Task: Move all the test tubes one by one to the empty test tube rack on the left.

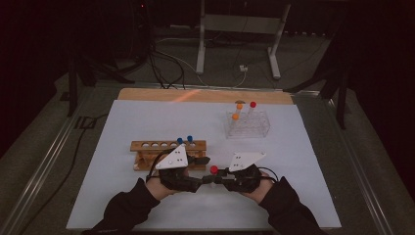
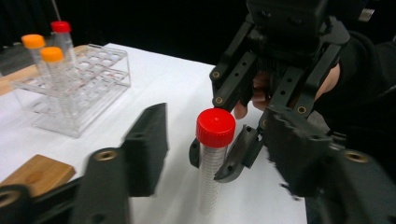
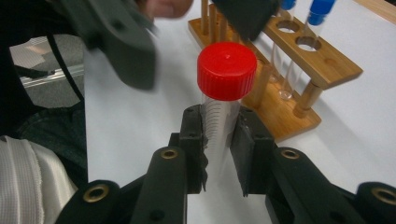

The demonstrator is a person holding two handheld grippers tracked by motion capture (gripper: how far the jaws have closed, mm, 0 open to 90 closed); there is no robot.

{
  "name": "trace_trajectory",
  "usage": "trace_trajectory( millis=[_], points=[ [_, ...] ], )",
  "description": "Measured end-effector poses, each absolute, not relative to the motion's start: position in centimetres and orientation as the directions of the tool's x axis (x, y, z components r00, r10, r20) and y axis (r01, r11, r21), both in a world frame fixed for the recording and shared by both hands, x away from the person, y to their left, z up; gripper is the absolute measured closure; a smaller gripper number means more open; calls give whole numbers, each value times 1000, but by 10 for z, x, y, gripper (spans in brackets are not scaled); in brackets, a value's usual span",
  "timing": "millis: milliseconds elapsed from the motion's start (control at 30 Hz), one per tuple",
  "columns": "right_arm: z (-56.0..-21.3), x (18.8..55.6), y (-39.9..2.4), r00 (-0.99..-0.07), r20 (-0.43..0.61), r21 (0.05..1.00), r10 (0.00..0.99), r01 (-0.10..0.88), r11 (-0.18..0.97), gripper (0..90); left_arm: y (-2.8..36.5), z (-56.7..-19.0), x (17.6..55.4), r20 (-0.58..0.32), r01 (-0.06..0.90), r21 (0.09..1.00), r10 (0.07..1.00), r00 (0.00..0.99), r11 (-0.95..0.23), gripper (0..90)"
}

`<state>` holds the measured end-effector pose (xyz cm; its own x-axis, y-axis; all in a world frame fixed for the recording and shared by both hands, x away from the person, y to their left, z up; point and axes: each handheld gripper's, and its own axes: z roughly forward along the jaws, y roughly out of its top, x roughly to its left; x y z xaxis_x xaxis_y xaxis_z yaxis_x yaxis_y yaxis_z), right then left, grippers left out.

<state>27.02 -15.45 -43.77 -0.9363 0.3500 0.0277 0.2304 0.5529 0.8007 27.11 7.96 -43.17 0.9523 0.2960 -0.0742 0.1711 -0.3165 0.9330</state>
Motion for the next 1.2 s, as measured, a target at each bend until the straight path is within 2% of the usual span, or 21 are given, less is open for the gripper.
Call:
trace_trajectory(
  millis=[300, 500, 600, 700, 1033, 1200],
  points=[
    [-437, 269, -151, -940, 30, 804, 341, 225, 551, 745, 74, -433, 272, -58, 157, 932, 293, 954, -327, 701],
    [-437, 269, -154, -935, 36, 822, 354, 229, 522, 728, 75, -427, 274, -47, 152, 929, 301, 953, -336, 713],
    [-434, 270, -157, -930, 26, 835, 367, 222, 504, 646, 80, -420, 277, -43, 149, 931, 304, 952, -334, 714],
    [-432, 270, -161, -921, 22, 849, 390, 223, 479, 519, 88, -412, 280, -36, 149, 932, 326, 945, -330, 714],
    [-427, 273, -167, -899, 39, 873, 436, 243, 423, 178, 123, -385, 288, 18, 129, 944, 438, 899, -304, 714],
    [-426, 275, -168, -895, 54, 874, 442, 257, 413, 80, 139, -374, 292, 49, 120, 946, 497, 866, -302, 714]
  ],
)
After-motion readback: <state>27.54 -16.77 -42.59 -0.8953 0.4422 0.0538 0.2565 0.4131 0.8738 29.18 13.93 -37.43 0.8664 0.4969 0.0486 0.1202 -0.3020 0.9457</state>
